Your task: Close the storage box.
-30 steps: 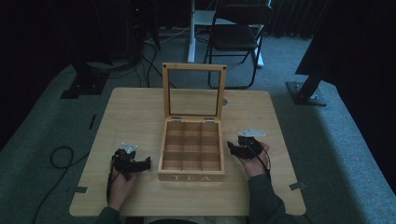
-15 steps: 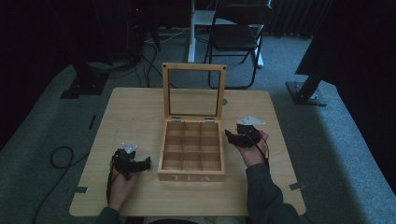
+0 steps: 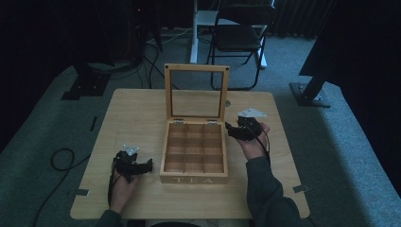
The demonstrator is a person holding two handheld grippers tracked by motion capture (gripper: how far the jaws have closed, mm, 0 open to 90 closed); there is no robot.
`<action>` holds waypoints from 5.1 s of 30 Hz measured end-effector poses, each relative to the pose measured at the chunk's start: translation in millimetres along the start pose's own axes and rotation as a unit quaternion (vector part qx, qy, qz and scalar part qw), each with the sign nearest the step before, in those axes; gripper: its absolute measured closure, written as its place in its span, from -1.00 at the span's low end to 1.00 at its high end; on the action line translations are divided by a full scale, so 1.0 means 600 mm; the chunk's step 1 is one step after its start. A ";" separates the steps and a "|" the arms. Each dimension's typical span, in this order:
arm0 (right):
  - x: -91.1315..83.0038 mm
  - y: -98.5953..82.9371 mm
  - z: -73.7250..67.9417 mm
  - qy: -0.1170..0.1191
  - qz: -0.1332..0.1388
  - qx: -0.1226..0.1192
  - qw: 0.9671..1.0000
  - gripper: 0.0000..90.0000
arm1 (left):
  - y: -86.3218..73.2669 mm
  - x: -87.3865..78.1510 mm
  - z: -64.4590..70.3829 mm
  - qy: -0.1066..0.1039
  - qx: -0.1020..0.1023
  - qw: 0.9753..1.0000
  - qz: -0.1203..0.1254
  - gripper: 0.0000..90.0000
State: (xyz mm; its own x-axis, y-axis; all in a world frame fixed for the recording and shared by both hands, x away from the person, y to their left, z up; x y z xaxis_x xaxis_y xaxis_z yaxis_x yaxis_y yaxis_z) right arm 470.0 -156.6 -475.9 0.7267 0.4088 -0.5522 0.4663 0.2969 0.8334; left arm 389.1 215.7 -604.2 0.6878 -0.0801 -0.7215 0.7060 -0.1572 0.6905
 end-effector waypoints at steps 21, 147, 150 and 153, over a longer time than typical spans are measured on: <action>0.014 0.075 0.022 -0.020 0.021 -0.006 1.000 -0.15 | 0.000 0.000 0.000 -0.002 0.004 1.000 -0.001 -0.92; -0.075 0.164 -0.051 0.044 0.054 -0.026 0.997 0.07 | 0.001 0.001 0.001 -0.003 0.002 1.000 -0.001 -0.92; -0.080 0.158 -0.054 0.045 0.053 -0.027 0.997 0.06 | 0.001 0.000 0.001 -0.003 0.002 1.000 -0.001 -0.92; -0.086 0.153 -0.058 0.049 0.051 -0.026 0.997 0.06 | 0.001 0.000 0.001 -0.003 0.002 1.000 -0.001 -0.92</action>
State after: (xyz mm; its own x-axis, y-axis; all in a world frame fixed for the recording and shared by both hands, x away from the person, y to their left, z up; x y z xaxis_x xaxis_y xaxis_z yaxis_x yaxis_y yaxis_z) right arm 457.8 -120.1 -371.9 0.7156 0.5205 -0.4658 0.3631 0.2925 0.8846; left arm 389.5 215.0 -604.1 0.6861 -0.0855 -0.7225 0.7061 -0.1610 0.6896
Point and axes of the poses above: each handheld gripper's, and its own axes: x roughly forward along the jaws, y roughly out of its top, z roughly to its right, the point moved 8 cm from there along x, roughly forward along the jaws, and after that the axes turned 3 degrees about y, right-handed, at the moved point
